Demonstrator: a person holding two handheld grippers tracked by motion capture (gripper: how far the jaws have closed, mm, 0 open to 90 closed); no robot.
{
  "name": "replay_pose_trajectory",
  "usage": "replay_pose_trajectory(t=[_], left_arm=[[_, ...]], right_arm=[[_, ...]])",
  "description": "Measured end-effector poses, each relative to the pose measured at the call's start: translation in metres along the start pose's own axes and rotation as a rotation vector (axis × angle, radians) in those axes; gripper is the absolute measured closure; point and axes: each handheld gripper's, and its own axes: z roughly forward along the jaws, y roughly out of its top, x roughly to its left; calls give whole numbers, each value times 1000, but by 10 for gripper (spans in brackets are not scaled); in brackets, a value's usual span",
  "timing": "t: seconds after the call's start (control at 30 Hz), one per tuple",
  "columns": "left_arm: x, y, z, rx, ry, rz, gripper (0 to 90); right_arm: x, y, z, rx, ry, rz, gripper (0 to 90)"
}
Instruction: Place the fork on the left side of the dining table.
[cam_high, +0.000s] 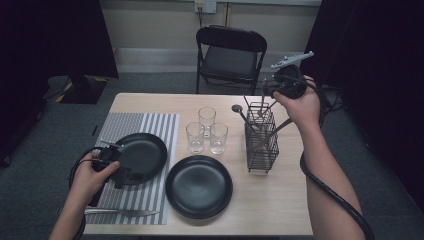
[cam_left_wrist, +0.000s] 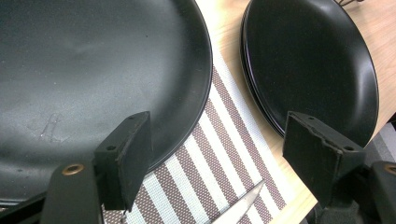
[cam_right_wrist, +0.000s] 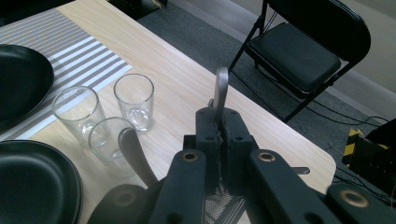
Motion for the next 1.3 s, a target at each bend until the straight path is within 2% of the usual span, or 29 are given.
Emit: replay_pose_trajectory(t=[0.53, 1.3], left_arm=[[-4, 0, 2, 4, 0, 14, 242], [-7, 0, 1, 7, 9, 20, 244]], right_arm=[[11, 7, -25, -22, 9, -38, 876], [29, -1, -45, -49, 68, -59, 876]])
